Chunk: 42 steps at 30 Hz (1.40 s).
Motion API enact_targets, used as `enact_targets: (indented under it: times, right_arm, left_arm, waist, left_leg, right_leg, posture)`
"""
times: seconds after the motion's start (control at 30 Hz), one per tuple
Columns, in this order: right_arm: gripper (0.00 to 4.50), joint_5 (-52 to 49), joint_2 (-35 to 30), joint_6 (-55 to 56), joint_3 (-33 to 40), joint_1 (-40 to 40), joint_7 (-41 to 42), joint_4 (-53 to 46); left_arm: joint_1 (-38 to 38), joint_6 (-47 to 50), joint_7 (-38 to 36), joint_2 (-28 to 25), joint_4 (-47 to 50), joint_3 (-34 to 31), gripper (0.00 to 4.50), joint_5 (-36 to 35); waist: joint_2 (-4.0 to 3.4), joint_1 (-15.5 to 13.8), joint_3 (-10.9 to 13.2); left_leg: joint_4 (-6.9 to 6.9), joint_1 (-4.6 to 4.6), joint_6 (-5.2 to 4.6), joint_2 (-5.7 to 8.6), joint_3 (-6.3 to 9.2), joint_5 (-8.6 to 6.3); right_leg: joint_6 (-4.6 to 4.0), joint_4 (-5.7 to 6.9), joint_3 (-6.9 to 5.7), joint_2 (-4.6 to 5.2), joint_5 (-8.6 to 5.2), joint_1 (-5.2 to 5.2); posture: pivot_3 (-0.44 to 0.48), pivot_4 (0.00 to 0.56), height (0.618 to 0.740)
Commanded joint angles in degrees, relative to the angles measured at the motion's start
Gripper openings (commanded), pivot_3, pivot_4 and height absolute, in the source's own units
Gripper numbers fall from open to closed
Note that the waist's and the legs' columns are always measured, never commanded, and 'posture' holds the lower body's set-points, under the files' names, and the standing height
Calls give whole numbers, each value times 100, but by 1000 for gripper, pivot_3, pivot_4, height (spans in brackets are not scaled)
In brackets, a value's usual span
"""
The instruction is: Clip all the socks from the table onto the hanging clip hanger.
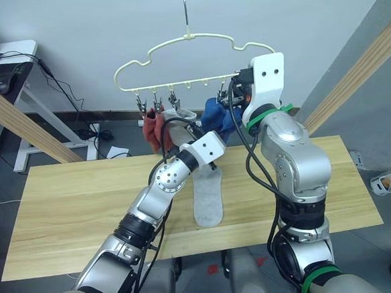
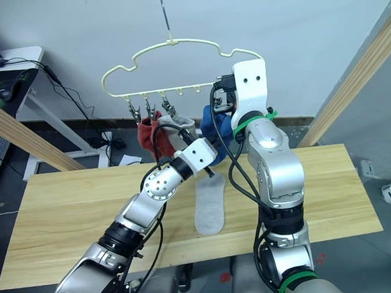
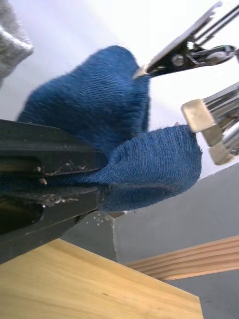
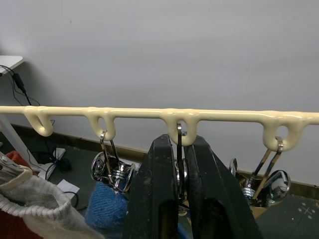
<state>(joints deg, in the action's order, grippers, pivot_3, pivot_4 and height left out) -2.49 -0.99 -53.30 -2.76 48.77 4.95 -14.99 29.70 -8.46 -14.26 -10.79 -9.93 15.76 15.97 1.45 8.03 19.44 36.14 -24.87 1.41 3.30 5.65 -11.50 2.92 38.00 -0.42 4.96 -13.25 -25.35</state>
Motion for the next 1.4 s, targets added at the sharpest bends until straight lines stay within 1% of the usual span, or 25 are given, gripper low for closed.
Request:
enact_targets:
  times: [0.03, 0.3, 0.47, 0.9, 0.97, 1.0, 1.2, 1.23, 1.27, 1.3, 1.33, 1.4]
  right_arm:
    - [0, -53, 2, 32, -51, 47, 16, -300]
    - [0, -77, -43, 39, -83, 39, 13, -287]
    - [0, -92, -66, 44, -86, 48, 23, -263]
    - [0, -136, -44, -54, -39, 67, -45, -241]
    - [691, -153, -27, -71, -7, 63, -57, -255]
    - [934, -160, -24, -78, -1, 64, -56, -259]
    - [3341, -190, -17, -124, 7, 72, -31, -286]
    - [3514, -195, -27, -130, 3, 75, -17, -296]
    - [3962, -216, -36, -136, 7, 78, 10, -314]
    - [4260, -237, -45, -138, 10, 78, 36, -335]
    - [4476, -277, -76, -141, 4, 68, 98, -387]
    - [4476, -372, -138, -155, 5, 17, 219, -525]
  left_arm:
    - [94, -251, 93, 62, 55, 48, 4, 79]
    - [131, -387, 243, 108, -8, 46, 4, 239]
    - [209, -322, 389, 185, -141, -60, 4, 220]
    - [427, -396, 616, 292, -433, -63, 4, 246]
    - [453, -408, 640, 287, -480, -73, 0, 240]
    - [464, -412, 650, 286, -496, -74, 0, 238]
    - [522, -423, 732, 298, -544, -93, 0, 215]
    - [517, -424, 732, 295, -541, -97, 0, 207]
    - [509, -424, 729, 293, -537, -102, 0, 194]
    - [502, -424, 725, 290, -534, -105, 0, 184]
    - [489, -421, 710, 285, -527, -106, 0, 169]
    - [460, -417, 681, 272, -507, -95, 0, 154]
  waist:
    - [0, 1, 0]
    - [0, 1, 0]
    - [0, 1, 0]
    - [0, 2, 0]
    - [0, 2, 0]
    - [0, 2, 0]
    - [0, -1, 0]
    - [0, -1, 0]
    - [0, -1, 0]
    - [0, -1, 0]
    - [0, 0, 0]
    - [0, -1, 0]
  left_leg:
    - [0, 0, 0, 0, 0, 0]
    - [0, 0, 0, 0, 0, 0]
    - [2, 0, 0, 0, -1, 0]
    - [5, 0, 0, 0, -6, 0]
    - [6, 0, 0, 0, -6, 0]
    - [6, 0, 0, 0, -6, 0]
    - [7, 0, 0, 1, -6, 0]
    - [7, 0, 0, 1, -6, 0]
    - [7, 0, 0, 0, -6, 0]
    - [7, 0, 0, 0, -7, 0]
    - [7, 0, 0, 0, -7, 0]
    - [8, 0, 0, 0, -6, 0]
  right_leg:
    - [0, 0, 0, 0, 0, 0]
    - [0, 1, 0, 0, 0, 0]
    - [0, 2, 0, 0, 0, 0]
    - [0, 7, -1, 0, 1, 0]
    - [0, 7, 0, 0, 1, 0]
    - [0, 7, 0, 0, 1, 0]
    - [0, 7, 0, 0, 1, 0]
    - [0, 8, 0, 0, 1, 0]
    - [0, 8, 0, 0, 1, 0]
    - [0, 8, 0, 0, 1, 0]
    - [0, 8, 0, 0, 1, 0]
    - [0, 9, 0, 0, 1, 0]
  posture:
    - [-244, 341, 740]
    - [-243, 339, 740]
    - [-241, 340, 740]
    - [-238, 342, 740]
    - [-238, 342, 740]
    - [-238, 342, 740]
    - [-238, 341, 740]
    - [-238, 341, 740]
    - [-238, 341, 740]
    - [-238, 341, 740]
    - [-238, 341, 740]
    - [-233, 342, 740]
